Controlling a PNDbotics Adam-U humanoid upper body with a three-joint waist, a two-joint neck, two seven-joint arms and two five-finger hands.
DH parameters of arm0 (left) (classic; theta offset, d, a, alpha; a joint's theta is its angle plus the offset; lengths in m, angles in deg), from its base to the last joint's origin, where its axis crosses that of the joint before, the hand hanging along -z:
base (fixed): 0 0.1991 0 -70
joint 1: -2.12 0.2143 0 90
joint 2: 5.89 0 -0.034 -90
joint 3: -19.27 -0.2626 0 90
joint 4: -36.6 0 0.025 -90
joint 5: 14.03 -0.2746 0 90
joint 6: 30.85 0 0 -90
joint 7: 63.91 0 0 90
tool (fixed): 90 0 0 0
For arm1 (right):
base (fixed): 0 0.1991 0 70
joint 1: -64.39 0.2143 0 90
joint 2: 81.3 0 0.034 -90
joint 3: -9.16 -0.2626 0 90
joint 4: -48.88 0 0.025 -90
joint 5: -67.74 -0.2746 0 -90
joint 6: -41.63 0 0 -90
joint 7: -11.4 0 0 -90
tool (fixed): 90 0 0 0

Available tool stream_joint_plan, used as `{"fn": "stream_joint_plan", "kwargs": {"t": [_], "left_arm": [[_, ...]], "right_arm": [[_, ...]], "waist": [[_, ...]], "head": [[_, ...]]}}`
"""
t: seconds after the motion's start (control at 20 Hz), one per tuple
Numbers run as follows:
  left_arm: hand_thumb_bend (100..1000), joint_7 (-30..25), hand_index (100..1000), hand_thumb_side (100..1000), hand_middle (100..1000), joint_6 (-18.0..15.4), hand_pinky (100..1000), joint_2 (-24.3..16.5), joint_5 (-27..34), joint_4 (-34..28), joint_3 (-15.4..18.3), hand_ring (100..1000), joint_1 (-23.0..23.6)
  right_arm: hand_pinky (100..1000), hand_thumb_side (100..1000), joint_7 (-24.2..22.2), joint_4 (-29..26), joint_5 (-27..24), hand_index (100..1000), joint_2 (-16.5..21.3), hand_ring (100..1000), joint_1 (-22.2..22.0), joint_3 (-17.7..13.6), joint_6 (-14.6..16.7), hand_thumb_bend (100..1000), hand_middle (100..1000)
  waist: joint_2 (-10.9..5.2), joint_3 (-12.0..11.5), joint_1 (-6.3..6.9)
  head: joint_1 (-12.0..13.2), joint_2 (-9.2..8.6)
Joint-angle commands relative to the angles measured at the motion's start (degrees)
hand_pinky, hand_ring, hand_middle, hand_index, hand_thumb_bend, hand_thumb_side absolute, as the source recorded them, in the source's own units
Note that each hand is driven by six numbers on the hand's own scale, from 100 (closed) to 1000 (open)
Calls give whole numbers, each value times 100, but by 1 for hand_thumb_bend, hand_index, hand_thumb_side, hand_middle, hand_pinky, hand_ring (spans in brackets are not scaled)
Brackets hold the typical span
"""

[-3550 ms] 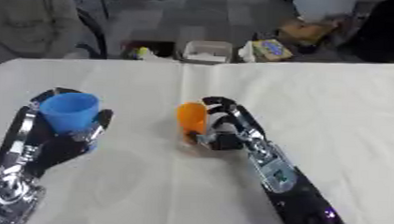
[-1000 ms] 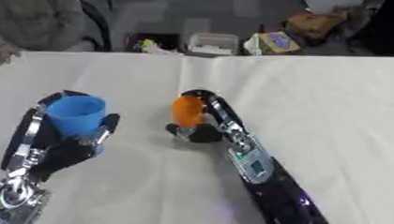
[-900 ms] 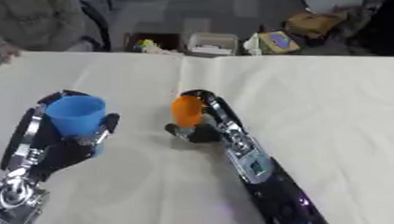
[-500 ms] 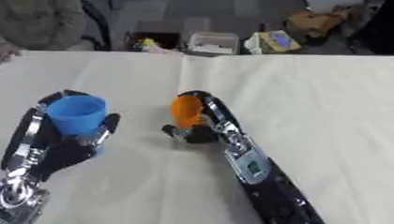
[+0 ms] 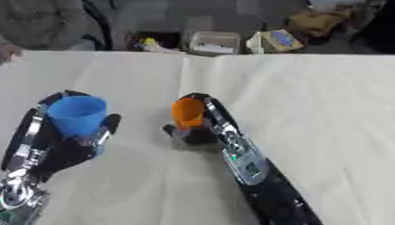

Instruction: Pour the contents of one cup into another cup.

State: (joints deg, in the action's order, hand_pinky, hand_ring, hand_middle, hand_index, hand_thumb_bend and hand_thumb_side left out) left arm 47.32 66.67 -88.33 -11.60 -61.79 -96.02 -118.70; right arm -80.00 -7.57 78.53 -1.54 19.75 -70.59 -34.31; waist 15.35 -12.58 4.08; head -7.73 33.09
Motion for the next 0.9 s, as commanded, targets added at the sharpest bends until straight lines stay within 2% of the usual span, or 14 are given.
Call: {"fn": "stream_joint_plan", "kwargs": {"t": [0.05, 0.2, 0.45, 0.75, 0.9], "left_arm": [[395, -11, 347, 100, 100, -5, 100, -12, 11, -116, 4, 100, -98], [394, -10, 347, 100, 100, -1, 100, -14, 19, -121, 1, 100, -96], [393, -5, 347, 100, 100, 6, 100, -21, 28, -130, -5, 100, -92], [391, 17, 347, 100, 100, 3, 100, -66, 20, -224, 27, 100, -58], [389, 24, 348, 100, 100, 18, 100, -128, 8, -342, 61, 100, -16]], "right_arm": [[401, 100, 53, -48, -85, 601, -10, 493, 111, -14, -20, 447, 487], [323, 100, 87, -50, -135, 551, -18, 428, 110, -14, -36, 385, 434], [220, 100, 105, -54, -252, 516, -24, 320, 98, -8, -71, 312, 392], [193, 100, 109, -185, -411, 508, 45, 288, 80, 2, -100, 231, 383], [188, 100, 102, -344, -493, 503, 138, 282, 68, 5, -125, 223, 379]], "waist": [[-85, -15, 5], [-86, -16, 8], [-90, -12, 4], [-116, 7, -14], [-140, 30, -30]], "head": [[-19, -62], [-23, -67], [-32, -75], [-25, -76], [-15, -86]]}}
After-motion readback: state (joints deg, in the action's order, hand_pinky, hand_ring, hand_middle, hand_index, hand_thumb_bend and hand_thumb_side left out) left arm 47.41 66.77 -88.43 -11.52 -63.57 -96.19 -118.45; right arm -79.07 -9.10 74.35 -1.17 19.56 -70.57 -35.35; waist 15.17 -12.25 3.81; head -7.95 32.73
